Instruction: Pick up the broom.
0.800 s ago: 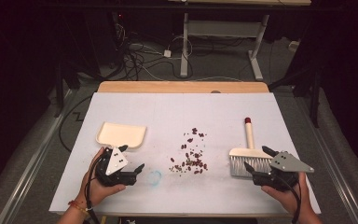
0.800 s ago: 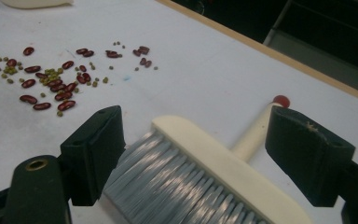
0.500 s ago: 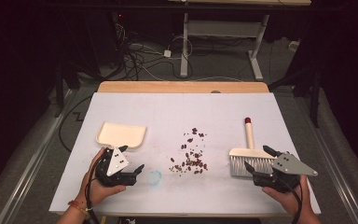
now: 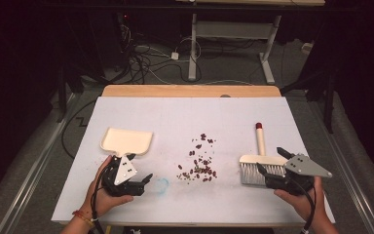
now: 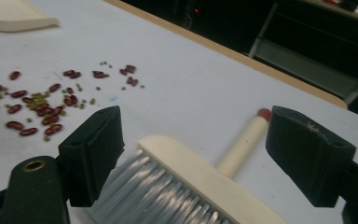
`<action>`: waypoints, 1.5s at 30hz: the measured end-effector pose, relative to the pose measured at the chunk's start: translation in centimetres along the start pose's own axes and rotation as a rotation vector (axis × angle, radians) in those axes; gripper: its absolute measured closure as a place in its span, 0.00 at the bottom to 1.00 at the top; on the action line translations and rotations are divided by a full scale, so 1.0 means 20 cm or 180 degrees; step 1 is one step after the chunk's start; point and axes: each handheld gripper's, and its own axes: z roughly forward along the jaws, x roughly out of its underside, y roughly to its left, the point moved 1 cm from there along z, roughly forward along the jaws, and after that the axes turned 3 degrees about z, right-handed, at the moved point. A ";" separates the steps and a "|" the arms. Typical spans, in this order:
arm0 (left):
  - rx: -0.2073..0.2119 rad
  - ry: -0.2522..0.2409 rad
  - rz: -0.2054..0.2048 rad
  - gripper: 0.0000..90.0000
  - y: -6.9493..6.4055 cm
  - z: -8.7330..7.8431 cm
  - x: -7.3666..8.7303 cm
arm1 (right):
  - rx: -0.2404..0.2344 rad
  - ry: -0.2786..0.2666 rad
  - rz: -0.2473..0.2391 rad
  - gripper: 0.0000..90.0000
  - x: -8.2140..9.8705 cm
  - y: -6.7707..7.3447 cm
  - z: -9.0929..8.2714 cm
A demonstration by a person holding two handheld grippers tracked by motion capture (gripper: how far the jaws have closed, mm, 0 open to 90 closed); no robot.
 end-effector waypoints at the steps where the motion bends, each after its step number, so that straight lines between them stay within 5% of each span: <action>1: 0.0004 0.0007 0.0006 0.18 0.00 0.00 0.00 | 0.0042 0.0030 0.0012 0.22 -0.01 -0.01 0.01; 4: 0.0008 0.0012 0.0013 0.18 -0.01 0.00 0.00 | 0.0092 0.0099 0.0059 0.22 -0.02 -0.03 0.03; 12: 0.0029 0.0025 0.0003 0.18 -0.01 0.01 0.00 | 0.0227 0.0542 0.0512 0.24 -0.10 -0.17 0.17; 18: 0.0031 0.0020 0.0001 0.19 -0.02 0.00 0.00 | 0.0460 0.0944 0.0920 0.32 -0.10 -0.34 0.39; 22: 0.0031 0.0054 0.0022 0.19 -0.02 0.00 0.01 | 0.0396 0.1229 0.1155 0.36 -0.04 -0.37 0.51; 29: 0.0039 0.0093 0.0041 0.19 -0.02 0.00 0.01 | 0.0314 0.1570 0.1242 0.41 0.01 -0.38 0.60; 33: 0.0050 0.0112 0.0066 0.19 -0.03 0.01 0.01 | 0.0250 0.1789 0.1060 0.49 0.02 -0.34 0.65; 36: 0.0072 0.0108 0.0067 0.18 -0.03 0.01 0.01 | 0.0250 0.1768 0.1012 0.61 0.02 -0.32 0.66; 45: 0.0107 0.0111 0.0080 0.18 -0.03 0.02 0.00 | 0.0280 0.1711 0.0942 0.73 0.00 -0.28 0.68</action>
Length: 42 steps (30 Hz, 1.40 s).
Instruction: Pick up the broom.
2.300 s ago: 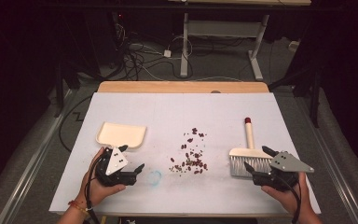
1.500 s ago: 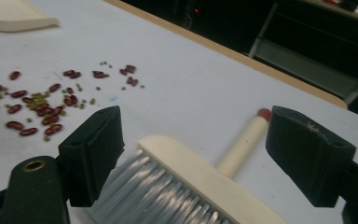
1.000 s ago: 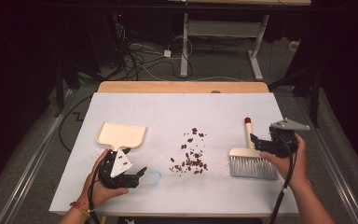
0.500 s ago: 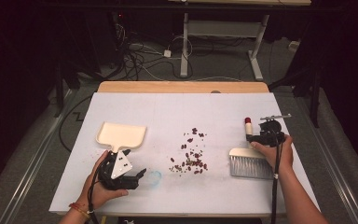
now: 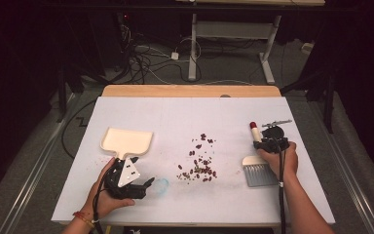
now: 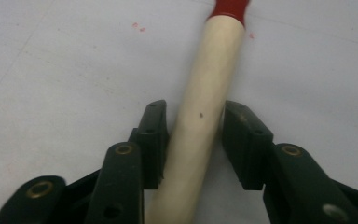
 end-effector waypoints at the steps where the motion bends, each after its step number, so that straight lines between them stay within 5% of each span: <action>1: 0.0005 0.0007 0.0011 0.18 0.00 0.00 0.00 | 0.0000 -0.0006 -0.0012 0.75 0.00 0.01 0.00; 14: 0.0020 -0.0005 0.0014 0.18 -0.01 -0.01 0.00 | -0.0106 -0.0149 -0.0082 0.78 0.00 0.00 -0.03; 20: 0.0017 0.0003 -0.0030 0.18 0.00 -0.02 0.01 | -0.0339 -0.0696 -0.0132 0.79 0.03 -0.02 -0.23; 26: 0.0065 -0.0132 -0.0094 0.19 -0.01 -0.04 -0.04 | -0.0539 -0.1027 -0.0167 0.79 0.04 -0.01 -0.39; 33: 0.0291 -0.0331 -0.0061 0.19 -0.09 -0.04 -0.19 | -0.0652 -0.1323 -0.0232 0.79 0.04 0.06 -0.49; 42: 0.0846 -0.0677 0.0118 0.22 -0.29 0.03 -0.54 | -0.0816 -0.1667 -0.0454 0.79 0.03 0.20 -0.63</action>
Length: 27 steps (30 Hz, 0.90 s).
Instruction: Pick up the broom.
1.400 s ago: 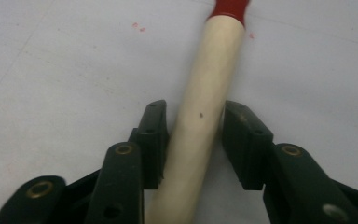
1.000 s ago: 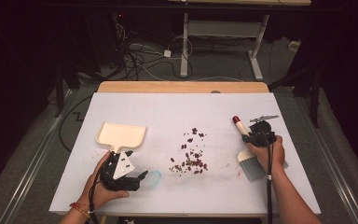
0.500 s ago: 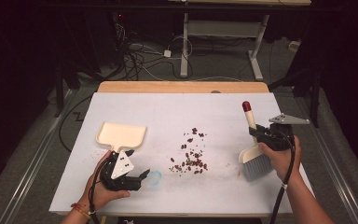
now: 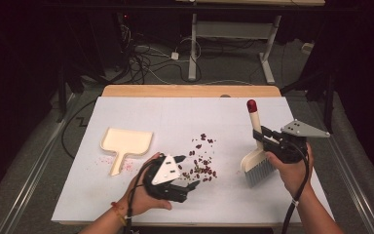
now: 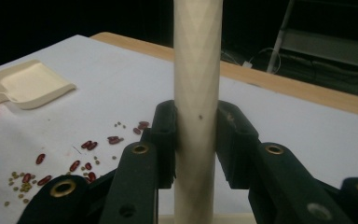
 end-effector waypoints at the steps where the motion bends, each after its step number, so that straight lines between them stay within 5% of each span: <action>1: 0.0055 -0.0026 0.0010 0.22 -0.02 0.03 -0.04 | 0.0000 0.0000 0.0000 0.79 0.00 0.00 0.00; 7: 0.0272 -0.0143 0.0063 0.22 -0.12 0.21 -0.22 | -0.0016 -0.0199 -0.0136 0.79 -0.03 0.12 -0.04; 11: 0.0269 -0.0173 0.0076 0.24 -0.18 0.30 -0.29 | -0.0109 -0.0303 -0.0182 0.79 -0.03 0.22 -0.05; 14: 0.0233 -0.0182 0.0006 0.26 -0.18 0.35 -0.30 | -0.0131 -0.0347 -0.0195 0.79 -0.03 0.25 -0.06; 21: 0.0304 -0.0323 -0.0192 0.48 -0.12 0.40 -0.26 | -0.0240 -0.0453 -0.0294 0.79 -0.03 0.35 -0.08; 27: 0.0195 -0.0355 -0.0130 0.58 -0.11 0.39 -0.25 | -0.0296 -0.0471 -0.0382 0.78 -0.03 0.41 -0.08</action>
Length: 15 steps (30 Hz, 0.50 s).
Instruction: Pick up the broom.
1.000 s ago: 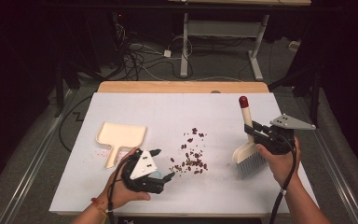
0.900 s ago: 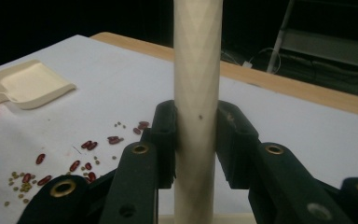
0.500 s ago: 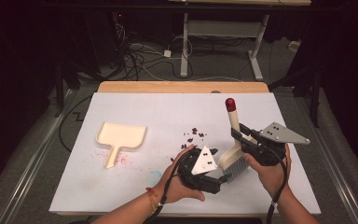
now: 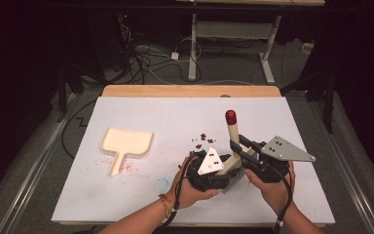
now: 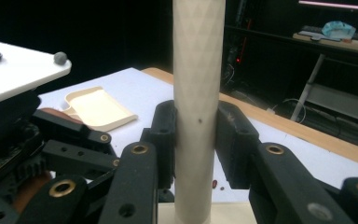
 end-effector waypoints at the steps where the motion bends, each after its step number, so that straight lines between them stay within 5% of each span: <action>1: -0.0044 0.0010 0.0007 0.60 0.01 0.00 0.01 | 0.0009 -0.0010 -0.0015 0.78 0.00 0.00 0.00; 10: -0.0109 0.0074 -0.0072 0.72 0.10 -0.05 0.03 | -0.0054 -0.0075 0.0065 0.78 -0.01 -0.01 -0.02; 14: 0.0058 0.0142 0.0028 0.73 0.13 -0.11 0.03 | -0.0315 -0.0079 0.0023 0.72 -0.02 -0.03 -0.04; 15: 0.0113 0.0169 0.0052 0.73 0.14 -0.13 0.03 | -0.0564 -0.0068 -0.0108 0.64 -0.03 -0.04 -0.05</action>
